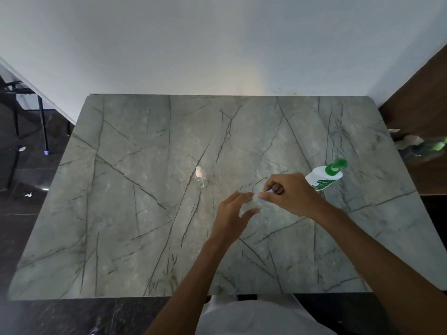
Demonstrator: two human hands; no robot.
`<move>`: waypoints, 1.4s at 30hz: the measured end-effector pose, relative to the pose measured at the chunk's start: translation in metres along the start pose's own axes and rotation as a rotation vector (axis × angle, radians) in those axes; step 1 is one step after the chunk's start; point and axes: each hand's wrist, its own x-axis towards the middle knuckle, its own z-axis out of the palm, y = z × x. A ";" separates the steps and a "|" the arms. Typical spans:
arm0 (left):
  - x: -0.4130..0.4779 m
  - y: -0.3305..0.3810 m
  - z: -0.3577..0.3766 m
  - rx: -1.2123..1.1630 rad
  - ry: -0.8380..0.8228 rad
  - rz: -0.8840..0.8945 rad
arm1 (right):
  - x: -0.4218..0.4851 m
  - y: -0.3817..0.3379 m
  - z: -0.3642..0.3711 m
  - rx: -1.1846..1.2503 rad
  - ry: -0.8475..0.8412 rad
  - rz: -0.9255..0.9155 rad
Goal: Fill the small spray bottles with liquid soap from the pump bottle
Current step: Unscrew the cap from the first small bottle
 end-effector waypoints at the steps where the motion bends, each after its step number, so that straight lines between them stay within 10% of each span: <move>1: 0.000 0.000 0.000 -0.001 -0.003 0.002 | 0.001 0.001 -0.001 0.025 -0.017 -0.018; 42: -0.003 0.003 0.003 0.033 -0.044 -0.005 | 0.002 -0.001 0.008 -0.086 -0.140 0.120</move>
